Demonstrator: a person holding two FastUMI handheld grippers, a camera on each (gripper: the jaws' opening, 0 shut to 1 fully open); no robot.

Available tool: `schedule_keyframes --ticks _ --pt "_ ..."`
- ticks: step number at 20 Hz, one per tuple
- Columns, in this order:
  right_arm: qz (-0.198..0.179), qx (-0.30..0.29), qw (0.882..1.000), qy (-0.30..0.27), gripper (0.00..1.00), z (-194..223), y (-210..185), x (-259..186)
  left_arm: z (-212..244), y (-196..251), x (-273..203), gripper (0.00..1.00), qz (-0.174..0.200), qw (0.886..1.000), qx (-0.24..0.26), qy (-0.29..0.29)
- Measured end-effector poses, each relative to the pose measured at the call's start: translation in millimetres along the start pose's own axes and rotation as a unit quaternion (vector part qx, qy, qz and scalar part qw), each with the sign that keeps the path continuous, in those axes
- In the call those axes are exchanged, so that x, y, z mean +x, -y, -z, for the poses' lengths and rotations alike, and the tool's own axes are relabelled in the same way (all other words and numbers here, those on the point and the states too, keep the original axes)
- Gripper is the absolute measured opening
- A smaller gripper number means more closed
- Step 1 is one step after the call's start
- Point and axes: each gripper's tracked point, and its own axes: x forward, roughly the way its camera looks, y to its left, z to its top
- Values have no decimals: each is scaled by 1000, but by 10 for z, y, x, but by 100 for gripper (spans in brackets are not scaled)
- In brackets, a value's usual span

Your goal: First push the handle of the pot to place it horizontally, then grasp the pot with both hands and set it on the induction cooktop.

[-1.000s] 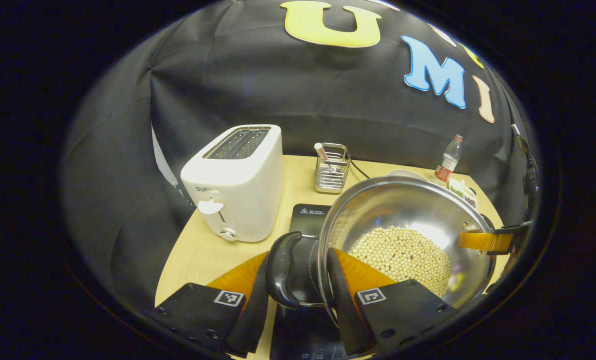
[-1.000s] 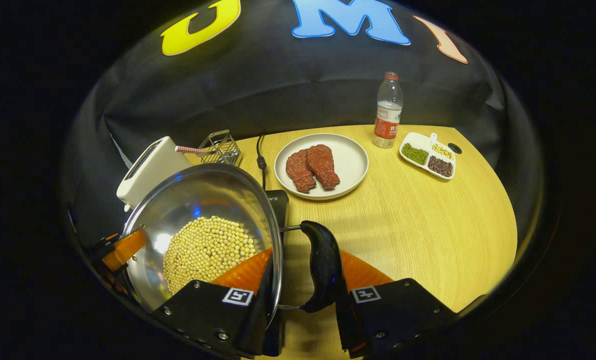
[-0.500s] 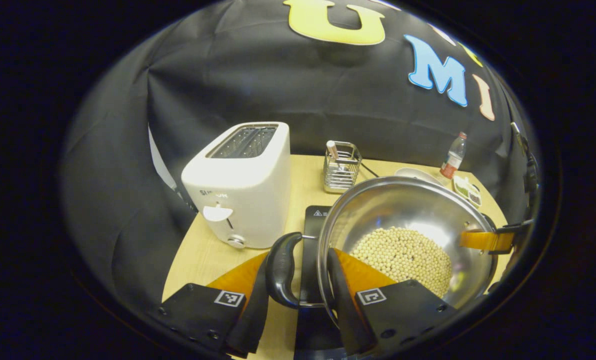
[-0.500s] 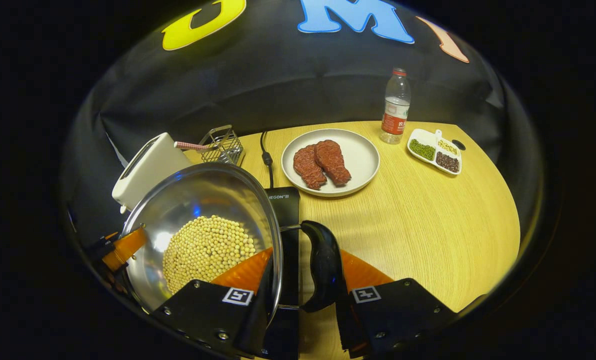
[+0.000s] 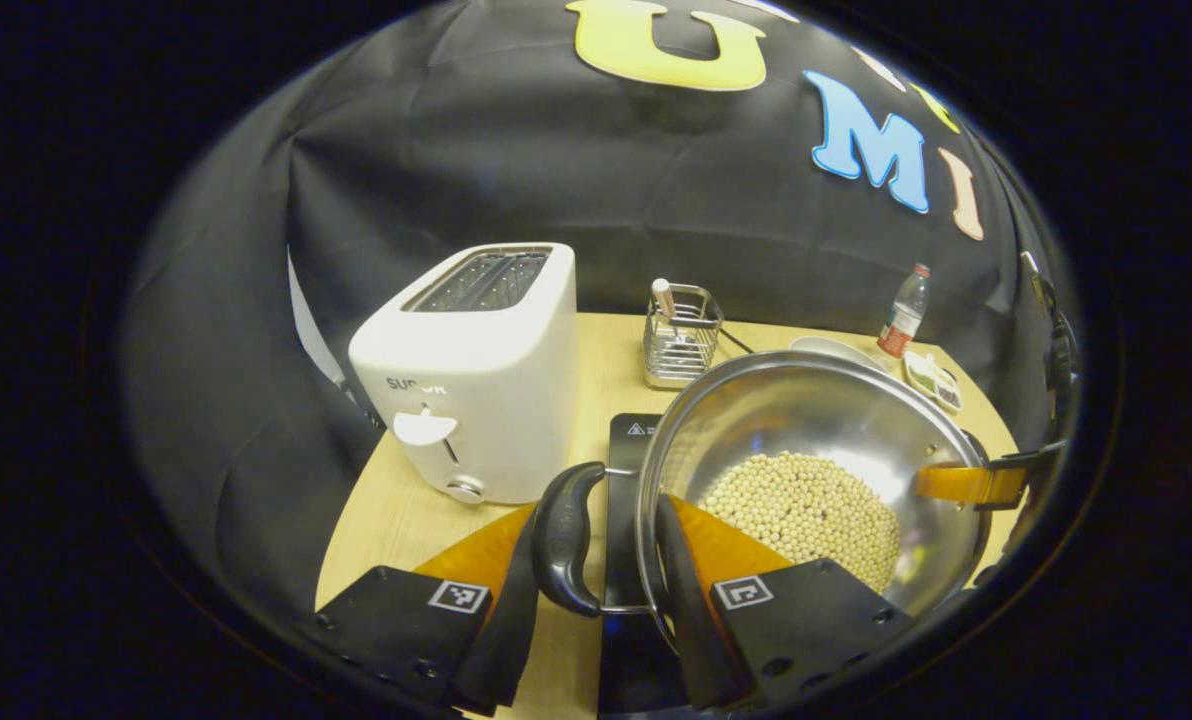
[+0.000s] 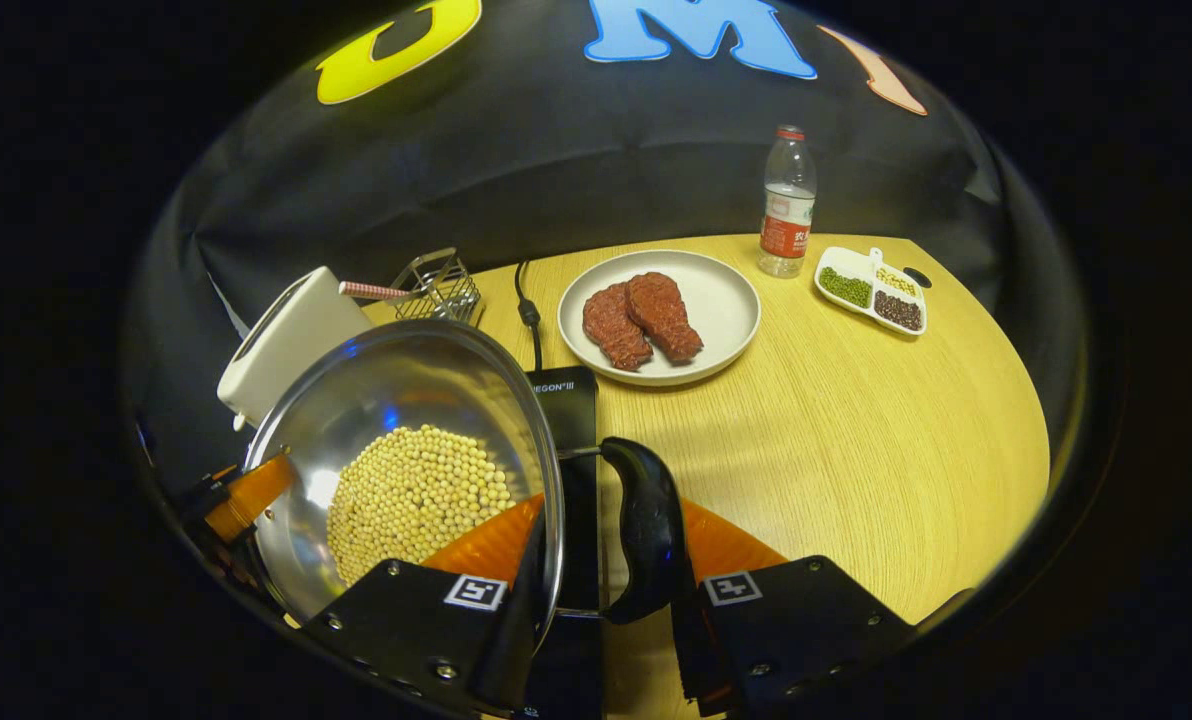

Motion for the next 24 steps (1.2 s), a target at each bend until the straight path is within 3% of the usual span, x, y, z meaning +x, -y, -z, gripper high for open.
schedule_keyframes --ticks 6,9,10,11,13,14,16,17,19,20,24 --pt "-5 3 1000 3 57 -30 -57 28 -7 -67 23 64 5 1000 -13 9" --pt "-11 0 1000 5 57 -43 -66 45 16 -97 -11 66 4 1000 -23 18" --pt "-15 -2 1000 7 59 -50 -73 42 39 -134 -13 71 3 999 -32 19" --pt "-22 -8 1000 13 60 -63 -91 22 52 -164 -44 67 1 999 -42 22" --pt "-29 -26 999 36 70 -122 -78 -58 65 -234 -135 89 0 997 -65 30" --pt "-30 -30 998 49 82 -164 -57 -102 54 -252 -197 100 1 997 -75 37" --pt "-34 -27 996 78 93 -278 -10 -246 25 -306 -365 99 -9 995 -78 55" --pt "-32 -25 995 90 93 -337 33 -314 6 -310 -437 96 -17 995 -77 65" --pt "-31 -23 993 115 93 -456 111 -467 -111 -328 -629 100 -32 993 -73 90" --pt "-29 -25 991 125 93 -504 159 -562 -174 -312 -715 96 -33 992 -73 99" --pt "-24 -30 984 174 93 -783 380 -1093 -559 27 -1251 96 -24 986 -87 140"
